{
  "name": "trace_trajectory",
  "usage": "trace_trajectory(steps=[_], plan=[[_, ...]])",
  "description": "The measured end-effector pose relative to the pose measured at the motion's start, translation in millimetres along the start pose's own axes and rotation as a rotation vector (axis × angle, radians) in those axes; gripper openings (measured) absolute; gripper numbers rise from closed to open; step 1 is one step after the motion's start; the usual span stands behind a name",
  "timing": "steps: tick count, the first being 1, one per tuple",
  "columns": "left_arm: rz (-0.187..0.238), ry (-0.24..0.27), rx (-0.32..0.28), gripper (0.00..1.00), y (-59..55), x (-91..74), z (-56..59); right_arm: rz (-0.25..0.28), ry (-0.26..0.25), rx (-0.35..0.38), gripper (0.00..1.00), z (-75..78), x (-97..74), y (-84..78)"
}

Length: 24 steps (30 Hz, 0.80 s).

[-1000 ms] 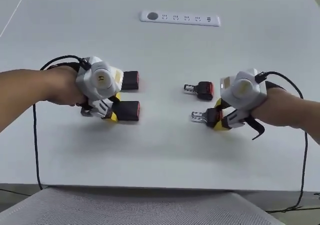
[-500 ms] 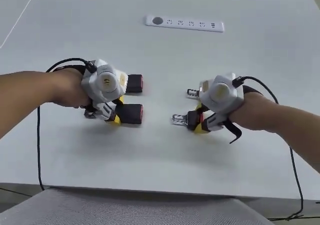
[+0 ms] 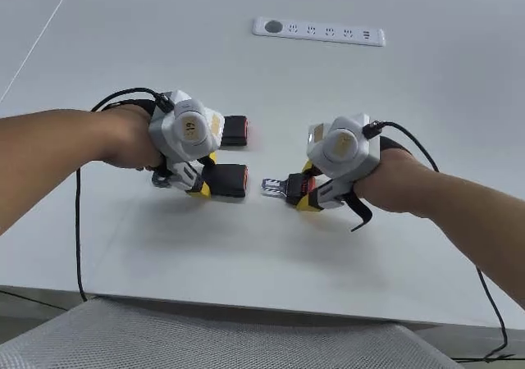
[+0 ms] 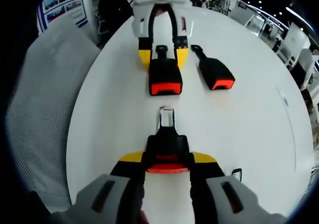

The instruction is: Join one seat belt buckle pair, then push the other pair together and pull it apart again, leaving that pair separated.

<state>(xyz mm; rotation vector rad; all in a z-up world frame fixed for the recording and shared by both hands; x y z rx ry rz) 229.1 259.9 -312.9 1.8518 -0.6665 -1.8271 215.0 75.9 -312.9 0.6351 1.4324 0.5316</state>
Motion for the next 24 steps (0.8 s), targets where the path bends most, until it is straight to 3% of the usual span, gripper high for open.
trace_trajectory(steps=[12,24], plan=[[-0.001,-0.002,0.001,0.32,1.0,0.0,1.1,-0.015,0.018,-0.013,0.34,2.2,13.9,16.5],[-0.005,0.000,-0.005,0.32,3.4,-1.9,4.4,-0.013,0.014,-0.015,0.34,1.1,14.8,18.9]])
Point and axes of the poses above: the centre of the closed fingertips' face, and the gripper's own axes: x roughly forward along the fingers, z roughly to its right, y roughly out of its top, the point moved 7 cm from there along -x, roughly backward along the fingers, and after that the axes turned 15 degrees about z, right-handed, at the moved point
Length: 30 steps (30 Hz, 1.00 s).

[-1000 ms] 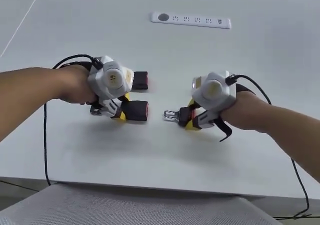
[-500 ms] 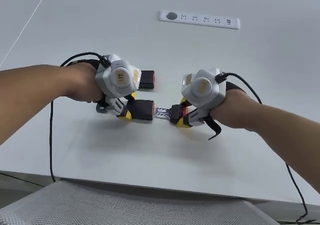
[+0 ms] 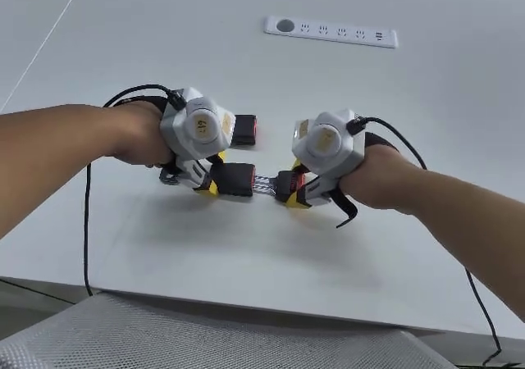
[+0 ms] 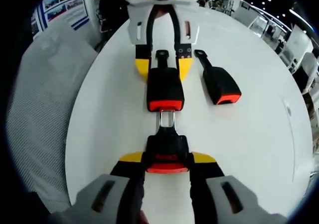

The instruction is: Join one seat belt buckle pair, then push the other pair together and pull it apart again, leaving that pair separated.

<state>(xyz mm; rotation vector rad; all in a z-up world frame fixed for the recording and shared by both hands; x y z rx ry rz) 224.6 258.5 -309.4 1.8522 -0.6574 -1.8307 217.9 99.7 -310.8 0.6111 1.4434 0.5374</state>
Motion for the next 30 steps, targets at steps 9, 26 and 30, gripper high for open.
trace_trajectory(steps=[9,26,30], plan=[[0.003,0.002,0.003,0.32,-0.2,-0.1,0.7,0.027,0.003,-0.004,0.34,-0.9,3.5,3.9],[0.015,-0.005,-0.003,0.31,-1.9,0.9,-1.3,0.043,-0.006,-0.003,0.33,-0.4,12.5,10.8],[0.018,-0.003,0.000,0.31,-1.7,0.3,-0.6,0.046,-0.008,-0.005,0.33,-0.1,14.3,13.4]])
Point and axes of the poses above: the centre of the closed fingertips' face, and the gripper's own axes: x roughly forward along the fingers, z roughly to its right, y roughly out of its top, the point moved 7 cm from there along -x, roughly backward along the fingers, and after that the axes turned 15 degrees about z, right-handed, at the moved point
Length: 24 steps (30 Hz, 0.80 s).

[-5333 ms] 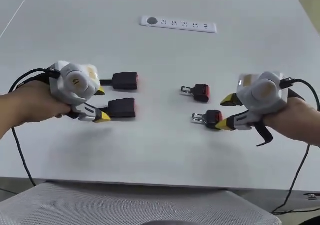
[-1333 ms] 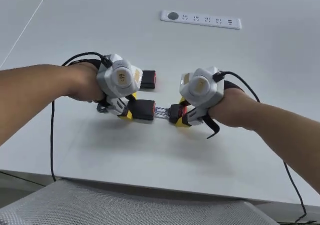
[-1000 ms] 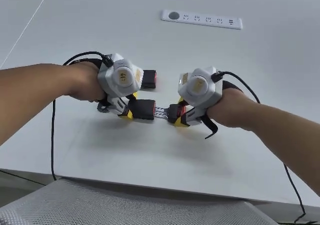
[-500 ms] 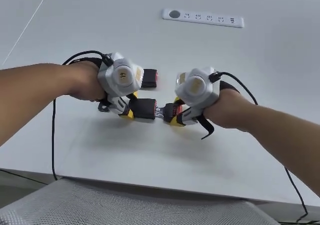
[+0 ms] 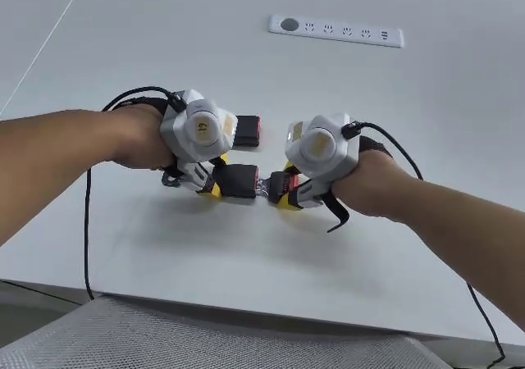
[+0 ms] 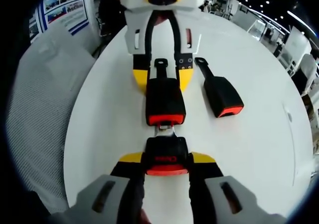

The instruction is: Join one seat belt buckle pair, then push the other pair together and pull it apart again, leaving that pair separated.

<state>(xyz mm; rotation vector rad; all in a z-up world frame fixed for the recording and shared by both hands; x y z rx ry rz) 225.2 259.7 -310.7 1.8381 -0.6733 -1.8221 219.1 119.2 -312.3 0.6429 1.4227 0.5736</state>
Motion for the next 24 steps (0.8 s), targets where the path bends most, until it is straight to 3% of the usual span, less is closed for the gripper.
trace_trajectory(steps=[8,10,17,18,20,21,24], plan=[[0.002,-0.011,0.011,0.31,0.2,-0.1,-0.4,0.023,0.013,0.002,0.32,0.8,5.4,8.1],[-0.001,-0.012,0.010,0.31,0.6,-0.3,-0.1,0.007,0.013,-0.023,0.32,0.7,8.6,10.0],[0.003,-0.015,0.016,0.31,0.1,-0.2,-0.7,0.022,0.018,0.002,0.32,1.5,8.3,10.1],[-0.001,-0.015,0.013,0.31,-0.7,-0.7,-0.4,0.002,-0.019,0.003,0.32,2.2,9.2,8.7],[0.004,-0.016,0.018,0.31,-0.4,-0.8,-0.1,0.010,0.015,-0.014,0.32,1.2,17.8,5.8],[0.004,-0.016,0.019,0.31,-0.6,-0.5,-0.2,0.014,0.013,-0.008,0.32,-0.6,8.9,9.5],[0.002,-0.016,0.020,0.31,-0.9,-0.1,-0.4,0.010,0.017,-0.011,0.32,0.0,7.0,10.0]])
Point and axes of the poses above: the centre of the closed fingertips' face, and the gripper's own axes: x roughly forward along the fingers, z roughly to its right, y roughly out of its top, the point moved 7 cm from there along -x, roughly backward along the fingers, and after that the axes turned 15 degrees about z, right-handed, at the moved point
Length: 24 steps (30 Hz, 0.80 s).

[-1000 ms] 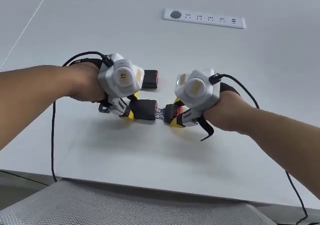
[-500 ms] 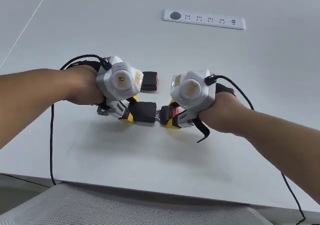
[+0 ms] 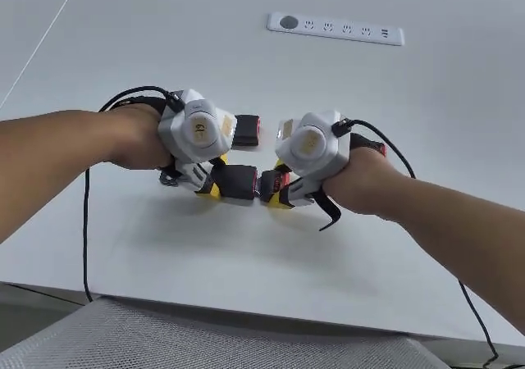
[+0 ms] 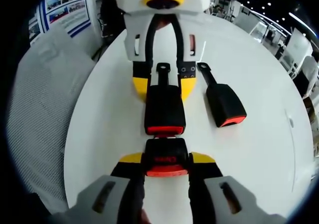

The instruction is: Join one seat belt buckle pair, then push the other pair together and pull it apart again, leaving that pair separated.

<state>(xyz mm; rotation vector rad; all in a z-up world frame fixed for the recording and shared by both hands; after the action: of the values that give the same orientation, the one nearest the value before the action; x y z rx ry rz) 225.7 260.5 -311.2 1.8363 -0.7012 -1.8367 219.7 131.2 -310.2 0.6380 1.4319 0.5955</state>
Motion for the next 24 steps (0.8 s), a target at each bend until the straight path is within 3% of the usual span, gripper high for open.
trace_trajectory(steps=[7,24], plan=[[0.033,0.013,-0.020,0.30,-3.2,-2.5,-0.5,0.004,0.015,-0.024,0.31,0.4,-3.3,-3.8],[0.024,0.019,-0.037,0.30,-1.3,-2.6,-1.0,-0.021,0.017,-0.008,0.31,-0.5,-5.1,-2.2]])
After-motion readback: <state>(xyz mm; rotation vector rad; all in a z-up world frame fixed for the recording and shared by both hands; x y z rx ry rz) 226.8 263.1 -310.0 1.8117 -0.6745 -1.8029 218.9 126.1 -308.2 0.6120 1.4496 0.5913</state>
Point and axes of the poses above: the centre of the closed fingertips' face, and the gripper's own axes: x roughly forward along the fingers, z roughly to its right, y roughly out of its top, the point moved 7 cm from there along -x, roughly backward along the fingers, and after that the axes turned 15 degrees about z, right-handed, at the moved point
